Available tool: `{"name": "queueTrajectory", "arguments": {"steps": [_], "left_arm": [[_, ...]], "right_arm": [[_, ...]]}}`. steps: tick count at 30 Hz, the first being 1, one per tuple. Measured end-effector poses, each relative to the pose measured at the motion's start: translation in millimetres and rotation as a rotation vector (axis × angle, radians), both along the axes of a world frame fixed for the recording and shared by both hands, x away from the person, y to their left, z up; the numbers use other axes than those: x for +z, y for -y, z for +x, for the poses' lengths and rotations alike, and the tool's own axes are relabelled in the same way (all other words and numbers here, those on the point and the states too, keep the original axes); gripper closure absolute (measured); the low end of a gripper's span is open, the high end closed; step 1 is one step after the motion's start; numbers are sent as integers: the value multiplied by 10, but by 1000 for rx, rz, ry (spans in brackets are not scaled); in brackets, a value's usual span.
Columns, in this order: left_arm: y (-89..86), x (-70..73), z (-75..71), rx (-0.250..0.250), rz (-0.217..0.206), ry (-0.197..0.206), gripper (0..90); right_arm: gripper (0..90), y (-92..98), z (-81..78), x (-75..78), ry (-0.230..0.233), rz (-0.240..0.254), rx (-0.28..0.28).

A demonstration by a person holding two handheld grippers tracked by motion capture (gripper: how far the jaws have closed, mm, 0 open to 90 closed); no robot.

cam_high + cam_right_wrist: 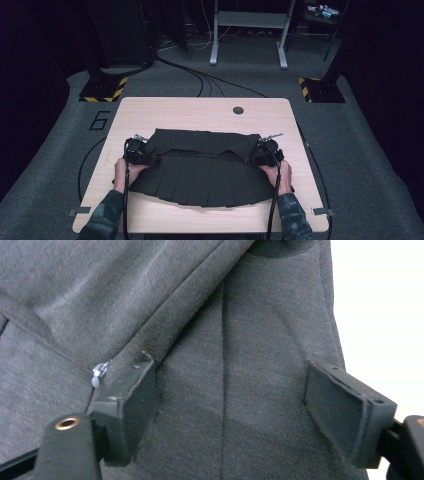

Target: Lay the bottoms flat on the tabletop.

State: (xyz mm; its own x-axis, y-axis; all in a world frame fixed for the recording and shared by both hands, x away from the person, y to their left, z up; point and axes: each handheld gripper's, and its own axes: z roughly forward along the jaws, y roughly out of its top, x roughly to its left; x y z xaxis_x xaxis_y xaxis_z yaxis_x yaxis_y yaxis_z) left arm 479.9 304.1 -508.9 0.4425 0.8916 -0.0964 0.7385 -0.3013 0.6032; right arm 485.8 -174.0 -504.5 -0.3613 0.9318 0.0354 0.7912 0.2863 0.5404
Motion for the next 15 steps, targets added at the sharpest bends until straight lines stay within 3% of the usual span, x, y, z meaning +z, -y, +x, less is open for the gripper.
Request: {"name": "queueTrajectory", "arguments": {"steps": [2,5,15], "left_arm": [[3,1,-16,-3,6,-2,204],[33,-29,-78,-10,47,38,202],[-1,-84,-282,5,25,94,183]], "right_arm": [[180,2,-8,-8,7,-10,6],[132,4,-36,-25,12,-6,13],[38,3,-159,-62,9,-12,34]]}}
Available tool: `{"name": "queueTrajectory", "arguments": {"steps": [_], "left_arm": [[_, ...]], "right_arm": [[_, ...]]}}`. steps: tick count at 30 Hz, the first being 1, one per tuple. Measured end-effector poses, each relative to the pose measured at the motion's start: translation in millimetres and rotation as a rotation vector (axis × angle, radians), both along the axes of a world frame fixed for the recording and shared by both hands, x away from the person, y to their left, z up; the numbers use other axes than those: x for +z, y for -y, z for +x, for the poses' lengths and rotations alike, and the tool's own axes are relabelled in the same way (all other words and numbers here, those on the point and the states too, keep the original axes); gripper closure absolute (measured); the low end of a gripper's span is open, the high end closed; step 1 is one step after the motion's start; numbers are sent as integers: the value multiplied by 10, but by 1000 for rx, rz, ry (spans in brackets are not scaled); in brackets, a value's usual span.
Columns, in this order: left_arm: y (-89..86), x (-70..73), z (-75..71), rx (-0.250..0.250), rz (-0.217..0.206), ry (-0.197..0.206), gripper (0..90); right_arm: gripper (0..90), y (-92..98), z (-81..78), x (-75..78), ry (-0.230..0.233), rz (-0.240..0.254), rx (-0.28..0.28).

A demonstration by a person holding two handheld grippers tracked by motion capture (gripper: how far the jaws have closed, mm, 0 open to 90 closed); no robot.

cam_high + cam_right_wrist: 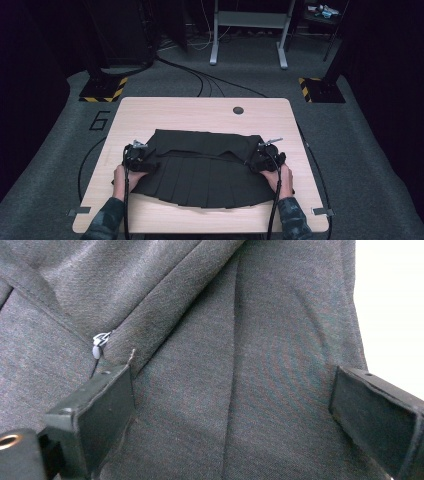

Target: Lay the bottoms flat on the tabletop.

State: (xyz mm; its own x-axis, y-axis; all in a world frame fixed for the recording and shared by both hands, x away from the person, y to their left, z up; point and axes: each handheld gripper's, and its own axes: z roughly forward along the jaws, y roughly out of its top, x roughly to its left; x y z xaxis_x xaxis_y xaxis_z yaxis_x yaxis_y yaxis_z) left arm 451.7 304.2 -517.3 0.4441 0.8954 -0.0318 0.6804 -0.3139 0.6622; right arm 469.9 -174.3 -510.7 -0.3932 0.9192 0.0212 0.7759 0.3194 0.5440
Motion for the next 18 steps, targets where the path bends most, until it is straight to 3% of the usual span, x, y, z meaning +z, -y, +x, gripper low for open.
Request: {"name": "queueTrajectory", "arguments": {"steps": [5,11,18], "left_arm": [[-20,-33,-171,14,-28,31,184],[-44,-66,-438,9,-33,67,187],[-87,-85,-693,12,-42,81,190]], "right_arm": [[37,18,-111,-14,18,8,4],[37,47,-290,-24,30,17,11],[37,56,-464,-40,50,26,24]]}}
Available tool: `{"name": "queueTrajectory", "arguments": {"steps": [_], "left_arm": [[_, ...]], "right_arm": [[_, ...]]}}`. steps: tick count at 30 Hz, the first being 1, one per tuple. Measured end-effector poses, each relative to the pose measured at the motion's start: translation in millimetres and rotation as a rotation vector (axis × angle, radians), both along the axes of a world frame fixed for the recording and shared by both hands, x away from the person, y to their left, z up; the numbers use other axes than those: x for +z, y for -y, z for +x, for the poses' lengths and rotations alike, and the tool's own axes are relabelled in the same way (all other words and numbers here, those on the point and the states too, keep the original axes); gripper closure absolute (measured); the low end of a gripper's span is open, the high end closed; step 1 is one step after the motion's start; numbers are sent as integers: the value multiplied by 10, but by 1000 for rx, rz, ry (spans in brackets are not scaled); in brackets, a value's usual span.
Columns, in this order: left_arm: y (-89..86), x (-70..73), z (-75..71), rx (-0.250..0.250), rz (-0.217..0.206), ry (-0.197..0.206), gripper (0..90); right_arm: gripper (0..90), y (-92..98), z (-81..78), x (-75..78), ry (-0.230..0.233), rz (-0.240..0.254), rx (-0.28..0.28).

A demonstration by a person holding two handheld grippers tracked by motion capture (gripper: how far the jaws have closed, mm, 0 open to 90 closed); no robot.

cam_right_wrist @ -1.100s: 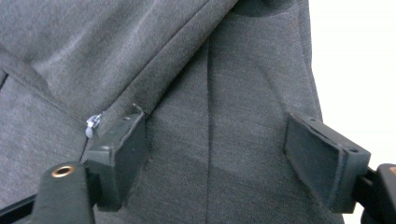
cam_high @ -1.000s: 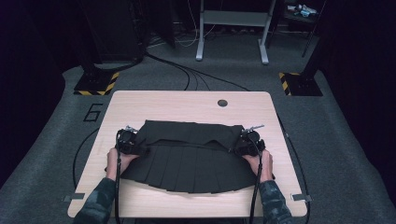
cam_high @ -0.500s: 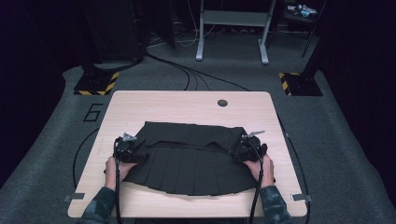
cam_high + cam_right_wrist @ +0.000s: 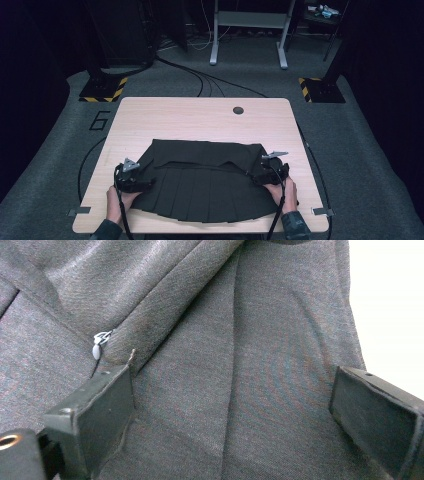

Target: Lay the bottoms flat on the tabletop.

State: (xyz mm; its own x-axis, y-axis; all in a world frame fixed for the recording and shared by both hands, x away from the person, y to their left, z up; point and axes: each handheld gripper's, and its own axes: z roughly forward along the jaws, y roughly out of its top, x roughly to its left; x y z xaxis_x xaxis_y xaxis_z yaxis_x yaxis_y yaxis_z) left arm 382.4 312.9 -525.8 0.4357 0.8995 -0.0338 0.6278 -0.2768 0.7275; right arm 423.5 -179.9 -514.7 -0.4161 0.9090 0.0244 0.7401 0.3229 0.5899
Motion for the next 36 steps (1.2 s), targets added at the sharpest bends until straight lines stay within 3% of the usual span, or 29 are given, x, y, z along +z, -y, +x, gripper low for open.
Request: {"name": "queueTrajectory", "arguments": {"steps": [3,7,10,14,15,18,21,25,30,32,36], "left_arm": [[4,2,-35,6,-3,0,188],[-22,81,26,-4,-29,-58,166],[-8,218,41,-4,-44,-16,158],[69,327,141,-28,-43,-4,167],[135,321,228,-34,-27,-11,170],[180,283,312,-47,-18,-35,201],[228,226,390,-51,-1,-58,219],[271,153,440,-33,-3,-52,232],[279,118,439,-19,23,-55,421],[278,117,432,-23,27,-48,479],[270,132,421,-17,39,-35,651]], "right_arm": [[34,2,-4,0,0,0,6],[23,-6,32,27,-2,-13,13],[31,-1,-16,150,43,47,15],[62,-122,-93,302,93,74,43],[73,-162,-102,319,95,77,49],[102,-318,-97,319,97,69,77],[87,-409,-66,247,67,59,90],[157,-482,-41,133,42,18,83],[350,-444,-15,64,59,8,22],[425,-389,-14,63,66,26,13],[576,-339,-22,83,78,14,12]]}}
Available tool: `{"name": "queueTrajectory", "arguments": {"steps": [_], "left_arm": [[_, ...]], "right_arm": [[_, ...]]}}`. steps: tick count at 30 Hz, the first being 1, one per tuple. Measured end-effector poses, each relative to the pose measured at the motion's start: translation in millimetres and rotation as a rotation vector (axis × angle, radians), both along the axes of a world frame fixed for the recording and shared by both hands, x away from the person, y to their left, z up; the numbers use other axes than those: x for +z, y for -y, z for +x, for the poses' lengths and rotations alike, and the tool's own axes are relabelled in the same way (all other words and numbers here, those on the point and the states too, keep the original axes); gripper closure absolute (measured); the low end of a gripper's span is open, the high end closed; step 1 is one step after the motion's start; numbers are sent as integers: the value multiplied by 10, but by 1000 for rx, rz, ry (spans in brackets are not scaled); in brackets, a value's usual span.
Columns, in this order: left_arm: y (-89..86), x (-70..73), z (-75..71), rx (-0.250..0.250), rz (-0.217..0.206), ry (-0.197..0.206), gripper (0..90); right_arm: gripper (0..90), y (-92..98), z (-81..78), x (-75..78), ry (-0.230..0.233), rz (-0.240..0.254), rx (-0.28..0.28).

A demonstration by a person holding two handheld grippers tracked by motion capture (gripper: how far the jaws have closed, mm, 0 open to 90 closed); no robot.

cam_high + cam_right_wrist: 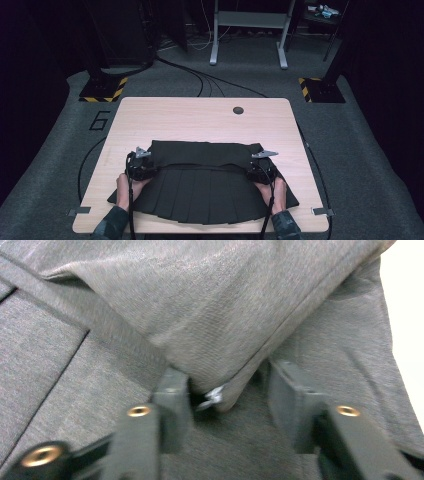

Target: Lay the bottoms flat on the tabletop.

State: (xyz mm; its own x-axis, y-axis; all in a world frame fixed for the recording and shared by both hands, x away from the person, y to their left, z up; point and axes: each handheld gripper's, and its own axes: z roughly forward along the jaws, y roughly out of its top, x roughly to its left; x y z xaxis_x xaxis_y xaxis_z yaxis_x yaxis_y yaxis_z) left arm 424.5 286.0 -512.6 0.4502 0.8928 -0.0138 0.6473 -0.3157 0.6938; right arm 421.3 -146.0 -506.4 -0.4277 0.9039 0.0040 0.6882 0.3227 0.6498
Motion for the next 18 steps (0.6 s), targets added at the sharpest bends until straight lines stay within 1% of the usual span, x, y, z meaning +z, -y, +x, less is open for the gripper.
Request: {"name": "queueTrajectory", "arguments": {"steps": [2,3,7,8,9,10,12,14,15,16,17,18], "left_arm": [[-11,5,-5,0,7,1,715],[-16,6,-7,-8,8,2,754],[-16,10,-24,-13,17,19,823],[-16,14,-30,-12,19,29,839],[-21,21,-33,-17,19,29,854],[-22,28,-36,-20,18,33,857],[-24,43,-45,-25,22,37,859],[-24,61,-53,-33,29,35,860],[-20,56,-54,-27,25,49,861],[-22,62,-56,-28,19,50,862],[-26,75,-62,-28,19,44,862],[-25,77,-64,-25,17,58,862]], "right_arm": [[634,28,4,15,1,11,2],[651,28,4,17,3,10,0],[678,18,-17,55,13,8,6],[683,24,-24,71,20,15,10],[687,29,-32,90,24,20,4],[690,36,-31,102,32,20,10],[695,31,-38,138,41,23,5],[699,41,-37,158,46,17,22],[700,35,-41,172,42,20,18],[701,45,-35,178,50,18,26],[701,43,-42,190,48,23,18],[702,43,-45,200,49,29,19]]}}
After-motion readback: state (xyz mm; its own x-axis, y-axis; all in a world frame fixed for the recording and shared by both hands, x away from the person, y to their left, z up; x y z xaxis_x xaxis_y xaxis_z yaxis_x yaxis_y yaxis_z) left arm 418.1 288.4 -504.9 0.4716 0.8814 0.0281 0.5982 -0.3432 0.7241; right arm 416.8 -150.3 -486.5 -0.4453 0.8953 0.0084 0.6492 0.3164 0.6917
